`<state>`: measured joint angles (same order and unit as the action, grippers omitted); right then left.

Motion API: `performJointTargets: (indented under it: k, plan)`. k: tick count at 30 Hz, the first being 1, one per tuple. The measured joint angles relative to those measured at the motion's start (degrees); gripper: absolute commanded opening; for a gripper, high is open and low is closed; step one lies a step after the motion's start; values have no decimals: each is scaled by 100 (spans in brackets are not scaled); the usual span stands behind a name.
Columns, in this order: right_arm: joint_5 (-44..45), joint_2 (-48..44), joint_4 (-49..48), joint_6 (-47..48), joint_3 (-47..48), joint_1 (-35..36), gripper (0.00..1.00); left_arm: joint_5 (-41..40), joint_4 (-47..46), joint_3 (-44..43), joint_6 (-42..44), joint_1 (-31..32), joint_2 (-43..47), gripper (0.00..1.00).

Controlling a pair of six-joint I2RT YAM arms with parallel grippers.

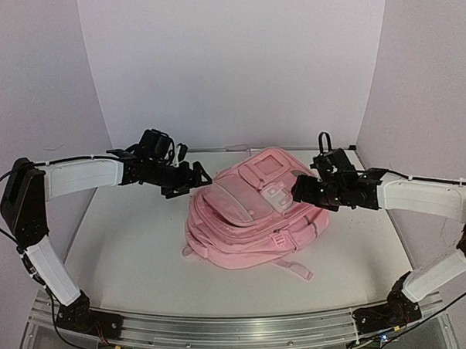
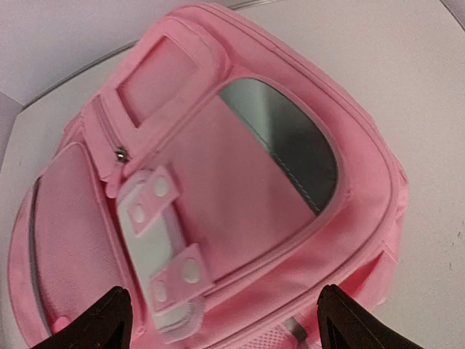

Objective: Pack the student bag
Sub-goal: Place the personal item in the student bag, then zip the student bag at the center of the board.

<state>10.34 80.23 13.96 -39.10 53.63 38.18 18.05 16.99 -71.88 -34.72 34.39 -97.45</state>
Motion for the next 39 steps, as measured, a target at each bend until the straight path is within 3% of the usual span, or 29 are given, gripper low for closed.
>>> performJointTargets:
  k: [4, 10, 16, 23, 27, 33, 39]
  plan:
    - [-268, -120, -44, -285, -403, -373, 81, 17, 120, -360, 378, 0, -528, 93]
    - [-990, 82, -525, -507, -601, -637, 59, 111, 199, -525, 682, -2, -955, 93]
    - [-1313, 708, -932, -374, -517, -675, 44, 694, -405, -337, 765, -1, -1045, 88]
    - [-1151, 1735, -1040, 371, 621, -764, 43, 949, -1292, 542, 559, -35, -935, 87]
    - [-1027, 2419, -1111, 908, 1377, -853, 43, 708, -1418, 804, 394, 285, -717, 87]
    - [-1100, 3280, -1416, 1680, 2453, -982, 61, 471, -1512, 898, -19, 1323, -634, 87]
    - [-1177, 3208, -1314, 2313, 2714, -818, 70, 499, -1809, 1142, -321, 2195, -208, 90]
